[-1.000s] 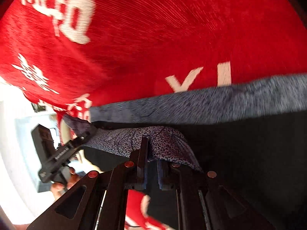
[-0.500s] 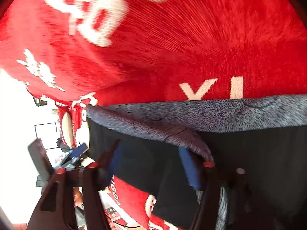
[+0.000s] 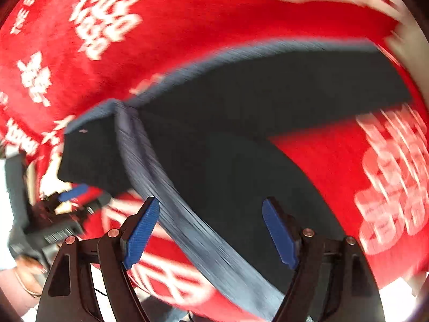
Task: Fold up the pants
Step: 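Lift the cuffs with both grippers and fold them toward the waistband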
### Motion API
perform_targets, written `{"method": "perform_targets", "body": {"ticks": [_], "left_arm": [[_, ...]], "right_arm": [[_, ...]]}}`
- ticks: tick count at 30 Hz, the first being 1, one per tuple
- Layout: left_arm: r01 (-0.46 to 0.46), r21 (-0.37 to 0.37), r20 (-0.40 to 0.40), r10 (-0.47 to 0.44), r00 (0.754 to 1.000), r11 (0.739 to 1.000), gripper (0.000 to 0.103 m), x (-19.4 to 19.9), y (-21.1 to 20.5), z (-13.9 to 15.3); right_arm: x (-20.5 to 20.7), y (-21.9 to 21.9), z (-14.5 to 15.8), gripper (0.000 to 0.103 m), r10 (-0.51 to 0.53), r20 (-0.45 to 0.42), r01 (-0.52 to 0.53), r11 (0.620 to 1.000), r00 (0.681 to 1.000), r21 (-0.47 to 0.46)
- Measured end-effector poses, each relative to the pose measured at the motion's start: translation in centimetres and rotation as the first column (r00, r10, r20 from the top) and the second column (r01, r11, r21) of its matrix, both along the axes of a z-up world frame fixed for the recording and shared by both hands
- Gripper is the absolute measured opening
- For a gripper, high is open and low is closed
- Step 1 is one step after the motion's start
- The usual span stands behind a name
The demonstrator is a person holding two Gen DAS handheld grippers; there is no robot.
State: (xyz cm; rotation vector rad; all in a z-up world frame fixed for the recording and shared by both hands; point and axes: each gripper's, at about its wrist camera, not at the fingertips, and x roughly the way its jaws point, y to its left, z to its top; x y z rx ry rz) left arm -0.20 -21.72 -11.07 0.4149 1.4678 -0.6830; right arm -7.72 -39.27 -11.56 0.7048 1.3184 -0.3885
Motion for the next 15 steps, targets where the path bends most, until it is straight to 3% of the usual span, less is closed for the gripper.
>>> {"method": "perform_targets", "body": {"ticks": [3, 8, 12, 15], "left_arm": [[0.067, -0.042, -0.045, -0.069, 0.997, 0.997, 0.087, -3.0, -2.6, 0.0], [0.123, -0.072, -0.088, -0.129, 0.988, 0.99, 0.087, -6.0, -4.8, -1.6], [0.11, -0.082, -0.083, -0.117, 0.99, 0.99, 0.087, -7.1, -5.1, -2.6], [0.1, -0.093, -0.079, -0.107, 0.991, 0.991, 0.087, -8.1, -5.2, -2.7]], "right_arm": [[-7.9, -0.4, 0.3, 0.082, -0.127, -0.03, 0.128, 0.992, 0.991, 0.006], [-17.7, 1.3, -0.6, 0.082, -0.288, -0.035, 0.29, 0.956, 0.957, 0.049], [-22.7, 2.9, -2.3, 0.082, -0.38, 0.007, 0.378, 0.921, 0.925, 0.093], [-24.3, 3.3, -3.9, 0.082, -0.408, 0.017, 0.404, 0.908, 0.913, 0.109]]}}
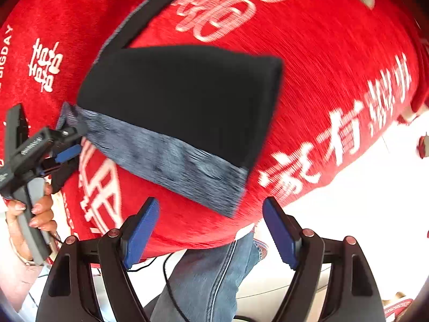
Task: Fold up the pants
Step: 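Lift the cuffs with both grippers and fold them toward the waistband, then lay the folded cuffs down and open both grippers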
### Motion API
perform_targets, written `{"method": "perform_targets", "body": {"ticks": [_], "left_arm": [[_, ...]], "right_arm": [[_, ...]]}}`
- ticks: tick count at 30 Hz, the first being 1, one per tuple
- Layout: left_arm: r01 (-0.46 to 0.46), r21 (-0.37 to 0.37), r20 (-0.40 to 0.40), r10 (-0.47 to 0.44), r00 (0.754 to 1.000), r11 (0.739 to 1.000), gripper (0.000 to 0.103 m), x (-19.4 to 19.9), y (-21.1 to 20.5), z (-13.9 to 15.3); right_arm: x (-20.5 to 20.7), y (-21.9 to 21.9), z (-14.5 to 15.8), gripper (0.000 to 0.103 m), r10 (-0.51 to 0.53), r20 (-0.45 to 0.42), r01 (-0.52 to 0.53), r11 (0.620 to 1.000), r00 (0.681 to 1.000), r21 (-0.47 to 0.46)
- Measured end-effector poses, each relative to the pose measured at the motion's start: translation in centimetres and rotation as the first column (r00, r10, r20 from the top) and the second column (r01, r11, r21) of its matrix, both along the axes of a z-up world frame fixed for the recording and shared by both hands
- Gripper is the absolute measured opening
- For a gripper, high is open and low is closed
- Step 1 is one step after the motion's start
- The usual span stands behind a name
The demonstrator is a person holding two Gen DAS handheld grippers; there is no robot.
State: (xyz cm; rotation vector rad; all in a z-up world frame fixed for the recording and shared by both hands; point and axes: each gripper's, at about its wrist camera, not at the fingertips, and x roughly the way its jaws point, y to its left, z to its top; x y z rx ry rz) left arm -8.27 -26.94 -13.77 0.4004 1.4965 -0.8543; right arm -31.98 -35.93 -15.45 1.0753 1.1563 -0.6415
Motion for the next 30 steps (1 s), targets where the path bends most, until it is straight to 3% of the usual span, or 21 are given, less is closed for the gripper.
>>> {"method": "perform_targets", "body": {"ticks": [4, 7, 9, 10, 11, 12, 13, 14, 22, 30], "left_arm": [[0.01, 0.004, 0.02, -0.01, 1.0, 1.0, 0.087, -0.6, -0.1, -0.1], [-0.004, -0.004, 0.025, 0.004, 1.0, 1.0, 0.087, -0.9, -0.3, -0.1], [-0.013, -0.003, 0.017, 0.013, 1.0, 1.0, 0.085, -1.0, -0.5, -0.5], [-0.014, -0.008, 0.01, 0.014, 1.0, 1.0, 0.069, -1.1, -0.6, -0.5], [-0.01, -0.013, 0.0, 0.01, 1.0, 1.0, 0.043, -1.2, -0.8, -0.7], [-0.007, -0.012, -0.001, 0.007, 1.0, 1.0, 0.035, -1.4, -1.1, -0.7], [-0.012, -0.027, -0.021, 0.012, 1.0, 1.0, 0.019, -1.4, -1.3, -0.5], [-0.022, -0.032, -0.04, 0.02, 0.999, 0.999, 0.013, -1.4, -1.4, -0.3], [-0.07, -0.075, -0.044, 0.067, 0.997, 0.995, 0.013, 0.5, -4.3, 5.1], [-0.112, -0.143, -0.017, 0.111, 0.994, 0.983, 0.013, 5.8, -11.6, 9.0]], "right_arm": [[-0.3, 0.9, -0.9, 0.071, -0.006, 0.074, 0.005, 1.0, 0.997, 0.012], [0.5, 0.8, -1.2, 0.069, 0.025, 0.119, -0.026, 1.0, 0.993, 0.005], [0.9, 0.8, -1.7, 0.055, 0.034, 0.13, -0.037, 0.999, 0.991, 0.021], [1.0, 0.6, -2.0, 0.034, 0.029, 0.132, -0.034, 0.999, 0.991, 0.038], [1.1, 0.5, -2.0, 0.005, 0.027, 0.141, -0.035, 0.998, 0.99, 0.059], [1.1, 0.4, -1.7, 0.005, 0.025, 0.16, -0.038, 0.996, 0.987, 0.081], [1.2, 0.4, -1.4, 0.005, 0.024, 0.176, -0.04, 0.996, 0.984, 0.086], [1.2, 0.1, -0.6, 0.005, 0.03, 0.197, -0.05, 0.994, 0.98, 0.098], [3.5, -7.2, 7.1, 0.005, 0.095, 0.292, -0.119, 0.99, 0.952, 0.068], [12.4, -20.2, 12.3, 0.005, 0.231, 0.295, -0.219, 0.973, 0.927, -0.074]]}}
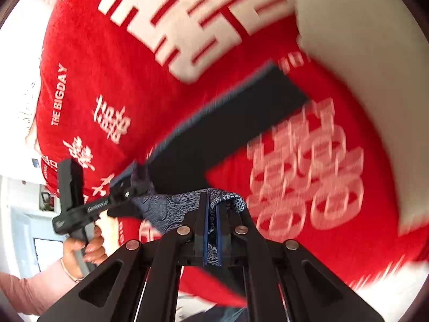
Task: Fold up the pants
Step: 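Lay the folded cuffs down and open both grippers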
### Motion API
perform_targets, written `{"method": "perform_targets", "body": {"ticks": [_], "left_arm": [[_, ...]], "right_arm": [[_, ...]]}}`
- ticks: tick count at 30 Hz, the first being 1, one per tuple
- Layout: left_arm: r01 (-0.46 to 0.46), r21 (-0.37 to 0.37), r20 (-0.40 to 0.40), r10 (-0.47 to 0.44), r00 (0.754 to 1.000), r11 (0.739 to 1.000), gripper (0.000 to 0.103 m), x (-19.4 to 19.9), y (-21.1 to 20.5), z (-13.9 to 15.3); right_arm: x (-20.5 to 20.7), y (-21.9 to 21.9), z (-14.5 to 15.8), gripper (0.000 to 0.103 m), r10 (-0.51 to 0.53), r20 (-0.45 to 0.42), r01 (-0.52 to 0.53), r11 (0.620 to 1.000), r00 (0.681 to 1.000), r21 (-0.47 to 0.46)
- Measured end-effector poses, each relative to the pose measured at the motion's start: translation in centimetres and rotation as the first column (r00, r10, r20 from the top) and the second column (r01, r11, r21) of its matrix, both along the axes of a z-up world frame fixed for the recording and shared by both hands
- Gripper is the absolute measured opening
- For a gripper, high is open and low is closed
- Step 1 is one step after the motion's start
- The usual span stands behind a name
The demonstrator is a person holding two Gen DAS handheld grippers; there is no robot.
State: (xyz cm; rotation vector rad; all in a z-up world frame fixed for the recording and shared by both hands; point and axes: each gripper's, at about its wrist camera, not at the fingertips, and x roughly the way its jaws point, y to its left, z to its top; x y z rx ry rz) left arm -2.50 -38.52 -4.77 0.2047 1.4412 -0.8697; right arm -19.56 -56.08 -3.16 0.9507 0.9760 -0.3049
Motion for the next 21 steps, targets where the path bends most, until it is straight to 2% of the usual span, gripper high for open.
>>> {"method": "perform_targets", "body": {"ticks": [4, 8, 10, 12, 14, 17, 18, 19, 20, 21], "left_arm": [[0.005, -0.002, 0.073, -0.005, 0.997, 1.0, 0.013, 3.0, -4.8, 0.3], [-0.009, 0.037, 0.155, 0.003, 0.988, 0.999, 0.014, 5.3, -7.4, -0.2], [-0.021, 0.088, 0.224, 0.001, 0.975, 0.996, 0.014, 5.8, -7.3, -0.2], [-0.038, 0.112, 0.232, 0.011, 0.973, 0.993, 0.014, 6.3, -6.5, -0.4], [-0.051, 0.167, 0.242, 0.009, 0.97, 0.985, 0.014, 6.5, -5.4, -1.2], [-0.051, 0.266, 0.251, -0.018, 0.968, 0.963, 0.014, 6.0, -4.1, -3.2], [-0.053, 0.296, 0.245, -0.022, 0.969, 0.954, 0.014, 5.8, -3.7, -4.1], [-0.058, 0.314, 0.24, -0.02, 0.97, 0.948, 0.014, 5.6, -3.4, -4.6], [-0.065, 0.325, 0.236, -0.014, 0.972, 0.943, 0.014, 5.4, -3.2, -5.2], [-0.073, 0.335, 0.231, -0.007, 0.973, 0.94, 0.014, 5.1, -3.2, -5.7]], "right_arm": [[5.8, -6.4, 0.3, 0.005, 0.066, -0.028, -0.068, 0.994, 0.997, -0.08], [11.5, -11.1, -2.3, 0.004, 0.125, -0.107, -0.14, 0.98, 0.986, -0.143], [13.7, -12.8, -4.2, 0.005, 0.135, -0.163, -0.161, 0.974, 0.977, -0.161], [15.2, -14.3, -7.0, 0.004, 0.131, -0.225, -0.167, 0.974, 0.966, -0.151], [15.9, -15.5, -9.3, 0.005, 0.111, -0.273, -0.151, 0.98, 0.956, -0.131], [16.4, -16.3, -11.0, 0.008, 0.105, -0.31, -0.15, 0.981, 0.945, -0.125], [16.5, -16.4, -10.8, 0.011, 0.105, -0.312, -0.153, 0.98, 0.944, -0.131], [16.5, -16.5, -10.4, 0.026, 0.102, -0.311, -0.154, 0.977, 0.945, -0.146], [16.4, -16.6, -9.5, 0.055, 0.088, -0.309, -0.15, 0.972, 0.947, -0.183], [16.3, -16.7, -8.8, 0.066, 0.072, -0.308, -0.143, 0.967, 0.949, -0.212]]}}
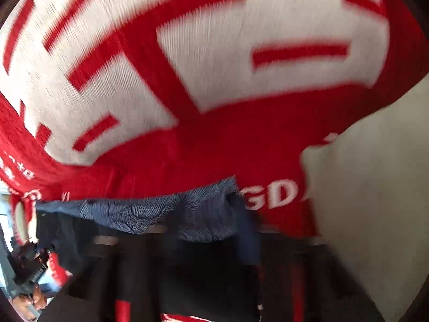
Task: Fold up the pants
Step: 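Lay the folded cuffs down and open both grippers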
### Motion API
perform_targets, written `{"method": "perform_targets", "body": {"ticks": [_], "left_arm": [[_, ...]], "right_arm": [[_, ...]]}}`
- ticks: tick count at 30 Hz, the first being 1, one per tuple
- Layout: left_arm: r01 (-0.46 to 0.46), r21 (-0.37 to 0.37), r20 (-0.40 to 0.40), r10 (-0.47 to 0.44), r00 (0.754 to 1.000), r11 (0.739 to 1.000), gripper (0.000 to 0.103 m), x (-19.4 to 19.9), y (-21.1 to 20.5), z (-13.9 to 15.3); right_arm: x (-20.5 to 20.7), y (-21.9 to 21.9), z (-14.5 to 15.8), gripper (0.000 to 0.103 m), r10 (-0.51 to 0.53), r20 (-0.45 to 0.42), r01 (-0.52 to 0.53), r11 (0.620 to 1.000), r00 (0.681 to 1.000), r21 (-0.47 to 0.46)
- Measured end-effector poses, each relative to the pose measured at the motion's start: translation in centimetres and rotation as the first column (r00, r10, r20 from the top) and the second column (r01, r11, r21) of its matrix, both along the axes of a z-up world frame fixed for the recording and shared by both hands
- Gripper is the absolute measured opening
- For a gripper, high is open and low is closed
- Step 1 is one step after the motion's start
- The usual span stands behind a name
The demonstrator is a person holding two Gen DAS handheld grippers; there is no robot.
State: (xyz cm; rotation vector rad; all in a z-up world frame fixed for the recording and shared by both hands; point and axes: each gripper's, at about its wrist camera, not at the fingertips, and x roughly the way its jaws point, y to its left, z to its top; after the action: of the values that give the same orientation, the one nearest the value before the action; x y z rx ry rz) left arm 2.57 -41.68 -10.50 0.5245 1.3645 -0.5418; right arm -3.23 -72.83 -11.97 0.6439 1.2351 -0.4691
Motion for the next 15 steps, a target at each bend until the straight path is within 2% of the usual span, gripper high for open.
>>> {"method": "perform_targets", "body": {"ticks": [1, 3, 5, 7, 9, 11, 12, 13, 14, 15], "left_arm": [[-0.007, 0.01, -0.003, 0.007, 1.0, 1.0, 0.014, -0.2, -0.1, -0.5], [0.002, 0.016, -0.001, -0.002, 1.0, 1.0, 0.014, -0.9, -0.7, -1.3], [0.024, 0.032, 0.011, -0.025, 1.0, 0.999, 0.014, -1.6, -1.7, -2.3], [0.037, 0.057, 0.034, -0.039, 0.999, 0.998, 0.014, -2.3, -2.5, -3.4], [0.03, 0.073, 0.055, -0.034, 0.998, 0.997, 0.014, -2.7, -3.1, -4.1], [0.017, 0.078, 0.069, -0.023, 0.997, 0.997, 0.014, -2.7, -3.3, -4.4], [0.016, 0.08, 0.071, -0.021, 0.997, 0.997, 0.014, -2.8, -3.4, -4.6], [0.019, 0.083, 0.075, -0.026, 0.997, 0.996, 0.014, -2.8, -3.6, -4.7], [0.029, 0.088, 0.079, -0.036, 0.996, 0.996, 0.014, -2.8, -3.7, -4.7], [0.038, 0.091, 0.078, -0.045, 0.996, 0.995, 0.014, -2.8, -3.8, -4.7]], "right_arm": [[-0.4, 0.1, 1.2, 0.069, -0.011, 0.015, 0.011, 0.999, 1.0, -0.045], [-1.2, 0.7, 2.6, 0.066, -0.011, 0.037, 0.014, 0.998, 0.999, -0.062], [-1.9, 2.2, 2.8, 0.039, 0.018, 0.056, -0.018, 1.0, 0.998, -0.006], [-1.7, 3.9, 2.0, 0.031, 0.077, 0.03, -0.078, 0.997, 0.997, 0.002], [-1.0, 5.4, 0.3, 0.028, 0.139, -0.016, -0.139, 0.99, 0.99, -0.004], [-0.4, 5.5, -2.2, 0.028, 0.154, -0.081, -0.156, 0.987, 0.985, -0.027], [-0.5, 5.2, -3.4, 0.024, 0.14, -0.109, -0.145, 0.989, 0.984, -0.042], [-0.4, 4.5, -4.0, 0.017, 0.119, -0.09, -0.123, 0.991, 0.989, -0.044], [-0.4, 3.7, -3.9, 0.017, 0.091, -0.043, -0.093, 0.994, 0.995, -0.055], [-0.1, 3.2, -3.6, 0.017, 0.074, -0.033, -0.077, 0.994, 0.997, -0.075]]}}
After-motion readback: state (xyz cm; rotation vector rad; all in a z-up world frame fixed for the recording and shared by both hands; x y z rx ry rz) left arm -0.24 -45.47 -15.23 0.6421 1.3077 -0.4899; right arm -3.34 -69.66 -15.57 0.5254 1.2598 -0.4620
